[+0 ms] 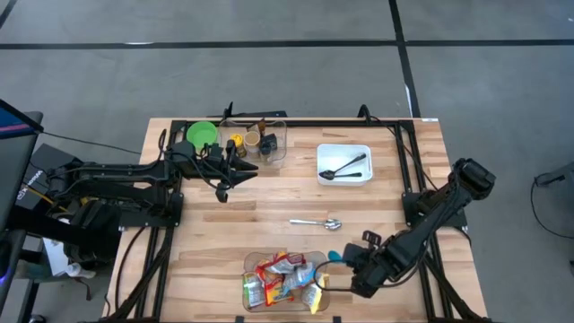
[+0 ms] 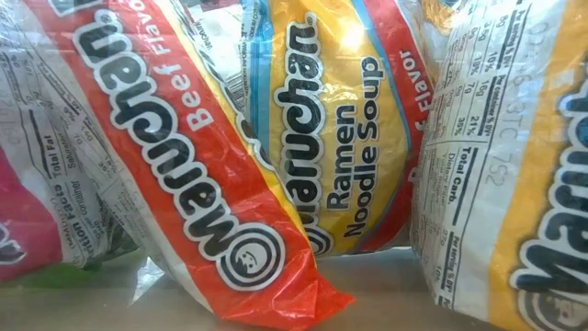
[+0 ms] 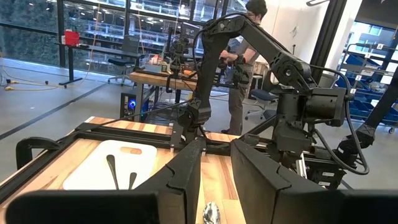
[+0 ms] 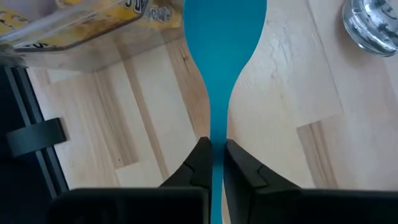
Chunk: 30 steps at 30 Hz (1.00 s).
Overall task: Pick & Place Food Item
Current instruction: Put the blue baby spoon into the white bin
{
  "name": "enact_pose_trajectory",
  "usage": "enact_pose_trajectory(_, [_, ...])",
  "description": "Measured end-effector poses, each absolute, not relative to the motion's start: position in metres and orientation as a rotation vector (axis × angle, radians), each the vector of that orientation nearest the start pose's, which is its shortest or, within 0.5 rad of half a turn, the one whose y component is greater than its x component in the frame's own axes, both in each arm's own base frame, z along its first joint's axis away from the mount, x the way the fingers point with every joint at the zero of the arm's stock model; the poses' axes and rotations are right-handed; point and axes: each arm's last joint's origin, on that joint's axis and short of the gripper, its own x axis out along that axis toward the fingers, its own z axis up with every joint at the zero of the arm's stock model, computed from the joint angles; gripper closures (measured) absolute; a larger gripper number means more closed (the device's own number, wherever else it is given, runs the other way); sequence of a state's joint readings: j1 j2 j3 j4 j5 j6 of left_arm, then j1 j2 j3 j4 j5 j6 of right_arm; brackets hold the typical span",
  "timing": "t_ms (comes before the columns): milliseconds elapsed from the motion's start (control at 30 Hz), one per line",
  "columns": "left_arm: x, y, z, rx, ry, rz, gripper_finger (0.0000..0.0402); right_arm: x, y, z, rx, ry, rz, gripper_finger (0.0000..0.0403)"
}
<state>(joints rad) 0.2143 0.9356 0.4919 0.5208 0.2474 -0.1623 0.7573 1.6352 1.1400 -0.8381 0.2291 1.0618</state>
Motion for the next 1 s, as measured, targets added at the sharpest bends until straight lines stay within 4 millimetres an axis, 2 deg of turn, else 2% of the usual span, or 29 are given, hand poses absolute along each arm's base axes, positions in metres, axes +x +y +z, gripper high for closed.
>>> enact_pose_trajectory(367, [0.203, 0.037, 0.272, -0.145, -0.072, -0.039, 0.0317, 0.227, 0.194, 0.209, 0.227, 1.247, -0.255, 0.0392])
enact_pose_trajectory(667, [0.203, 0.037, 0.272, -0.145, -0.072, -0.039, 0.0317, 0.239, 0.173, 0.223, -0.088, 1.243, -0.224, 0.0392])
enact_pose_trajectory(1000, [0.203, 0.037, 0.272, -0.145, -0.072, -0.039, 0.0317, 0.256, 0.143, 0.232, -0.296, 1.32, -0.144, 0.0392])
